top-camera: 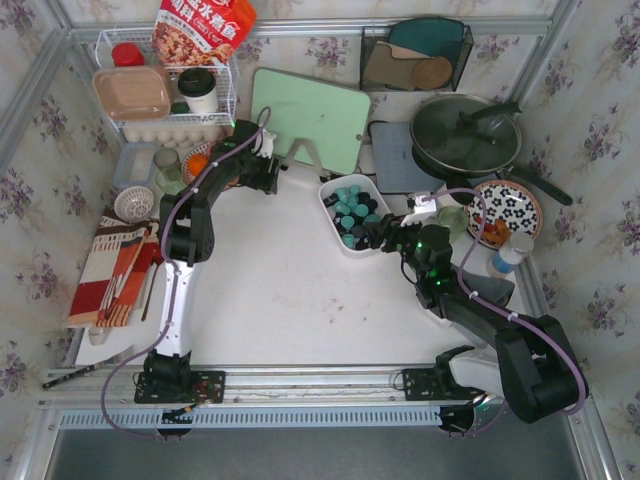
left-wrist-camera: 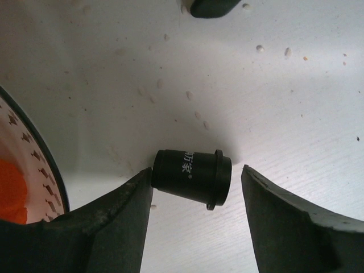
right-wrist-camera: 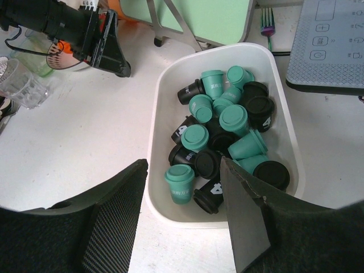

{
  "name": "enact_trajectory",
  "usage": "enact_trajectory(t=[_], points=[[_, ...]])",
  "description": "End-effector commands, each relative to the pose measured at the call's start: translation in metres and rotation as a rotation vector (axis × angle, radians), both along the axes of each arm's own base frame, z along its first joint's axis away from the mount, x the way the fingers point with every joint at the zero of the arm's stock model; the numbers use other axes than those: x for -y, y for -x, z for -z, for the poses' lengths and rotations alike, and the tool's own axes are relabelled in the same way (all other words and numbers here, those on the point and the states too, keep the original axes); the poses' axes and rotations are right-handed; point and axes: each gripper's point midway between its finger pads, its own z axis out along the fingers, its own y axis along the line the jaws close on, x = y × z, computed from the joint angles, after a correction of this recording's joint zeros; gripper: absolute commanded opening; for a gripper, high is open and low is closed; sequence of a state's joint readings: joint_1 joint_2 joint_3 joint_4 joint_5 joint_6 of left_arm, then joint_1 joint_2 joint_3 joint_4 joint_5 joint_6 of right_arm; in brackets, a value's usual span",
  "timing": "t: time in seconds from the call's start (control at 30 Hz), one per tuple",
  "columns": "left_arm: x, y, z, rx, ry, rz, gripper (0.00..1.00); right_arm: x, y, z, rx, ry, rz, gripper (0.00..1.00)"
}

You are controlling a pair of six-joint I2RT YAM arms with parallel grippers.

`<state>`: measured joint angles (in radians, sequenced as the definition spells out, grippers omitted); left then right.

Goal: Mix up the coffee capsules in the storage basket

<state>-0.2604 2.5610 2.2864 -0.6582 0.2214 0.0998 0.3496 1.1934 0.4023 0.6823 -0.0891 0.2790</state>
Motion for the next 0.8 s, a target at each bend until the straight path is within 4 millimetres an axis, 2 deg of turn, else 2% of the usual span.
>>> enact_trajectory(t=[0.0,0.17,0.37,0.5,0.63,0.67,0.7,0.73,0.77], points=[[0.003,0.007,0.015,-0.029,-0.029,0.012,0.62,-0.003,-0.002,-0.008,0.024,-0.013,-0.009,0.62],[0.007,0.009,0.019,-0.025,-0.055,0.036,0.56,-0.003,-0.003,-0.006,0.019,-0.012,-0.01,0.61],[0.006,0.016,0.014,-0.031,-0.053,0.035,0.36,-0.005,-0.004,-0.003,0.008,-0.009,-0.016,0.61],[0.009,0.027,0.004,-0.011,-0.017,0.03,0.26,-0.005,-0.005,-0.001,0.003,-0.008,-0.019,0.61],[0.02,0.038,-0.037,0.123,0.094,0.019,0.22,-0.007,-0.006,0.0,-0.003,-0.006,-0.026,0.61],[0.024,0.043,-0.052,0.178,0.128,0.029,0.22,-0.007,-0.006,0.0,-0.004,-0.005,-0.028,0.61],[0.028,0.048,-0.079,0.257,0.163,0.046,0.22,-0.008,-0.006,0.001,-0.007,-0.004,-0.033,0.61],[0.032,0.057,-0.082,0.295,0.188,0.064,0.21,-0.009,-0.006,0.001,-0.011,-0.004,-0.035,0.61],[0.035,0.065,-0.095,0.36,0.218,0.088,0.2,-0.01,-0.006,0.001,-0.013,-0.004,-0.04,0.61]])
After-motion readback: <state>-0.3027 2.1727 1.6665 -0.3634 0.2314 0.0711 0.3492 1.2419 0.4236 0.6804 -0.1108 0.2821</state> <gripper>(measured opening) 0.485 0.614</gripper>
